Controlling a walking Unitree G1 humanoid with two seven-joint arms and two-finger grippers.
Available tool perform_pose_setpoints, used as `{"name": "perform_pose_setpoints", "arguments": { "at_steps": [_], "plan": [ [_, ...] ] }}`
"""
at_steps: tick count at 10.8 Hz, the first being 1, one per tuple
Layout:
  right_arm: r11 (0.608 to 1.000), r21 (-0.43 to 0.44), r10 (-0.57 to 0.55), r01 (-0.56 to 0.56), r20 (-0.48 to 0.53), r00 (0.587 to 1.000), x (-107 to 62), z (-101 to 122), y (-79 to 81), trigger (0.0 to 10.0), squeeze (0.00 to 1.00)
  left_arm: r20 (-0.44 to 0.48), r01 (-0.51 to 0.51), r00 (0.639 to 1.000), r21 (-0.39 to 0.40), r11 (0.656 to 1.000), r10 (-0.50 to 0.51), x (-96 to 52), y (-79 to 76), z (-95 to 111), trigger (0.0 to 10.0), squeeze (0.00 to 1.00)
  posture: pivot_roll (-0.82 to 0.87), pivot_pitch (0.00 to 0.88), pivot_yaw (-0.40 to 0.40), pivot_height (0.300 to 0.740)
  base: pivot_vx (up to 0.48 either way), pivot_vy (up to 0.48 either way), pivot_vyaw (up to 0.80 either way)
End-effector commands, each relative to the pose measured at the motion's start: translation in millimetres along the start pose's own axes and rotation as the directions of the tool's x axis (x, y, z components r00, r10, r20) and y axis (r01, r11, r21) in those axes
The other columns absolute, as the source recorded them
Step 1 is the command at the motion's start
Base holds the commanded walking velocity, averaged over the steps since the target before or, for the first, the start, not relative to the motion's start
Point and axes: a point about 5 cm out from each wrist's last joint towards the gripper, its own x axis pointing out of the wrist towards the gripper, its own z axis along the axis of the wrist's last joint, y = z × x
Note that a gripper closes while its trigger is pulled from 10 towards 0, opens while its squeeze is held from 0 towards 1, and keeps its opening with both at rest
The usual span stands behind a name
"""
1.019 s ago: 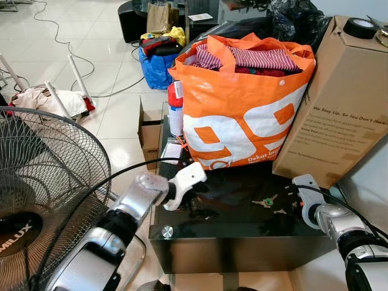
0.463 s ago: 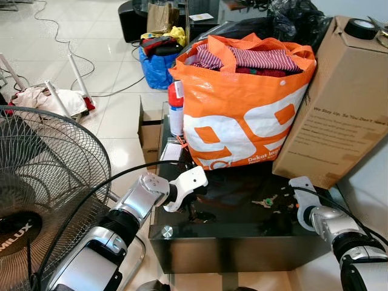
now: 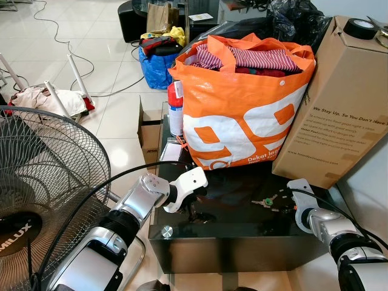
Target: Hang keys on a hook
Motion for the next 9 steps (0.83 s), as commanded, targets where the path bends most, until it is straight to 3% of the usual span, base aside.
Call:
{"name": "perform_pose_setpoints", "arguments": {
  "at_steps": [1,9],
  "plan": [
    [1.000,0.010,-0.004,0.004,-0.015,1.000,0.2,-5.1,0.2,0.0,0.00,-0.003,-0.004,1.000,0.011,1.000,0.004,-1.4,2.8,2.7,10.0,0.00,-0.16,0.000,-0.013,0.740,0.000,0.000,0.00],
    [1.000,0.004,-0.015,0.015,-0.011,1.000,-1.3,-4.5,-4.3,0.0,0.00,0.002,-0.011,1.000,0.006,1.000,0.011,-0.1,2.0,2.1,10.0,0.00,-0.16,0.000,-0.023,0.740,0.000,0.000,0.00]
  ]
}}
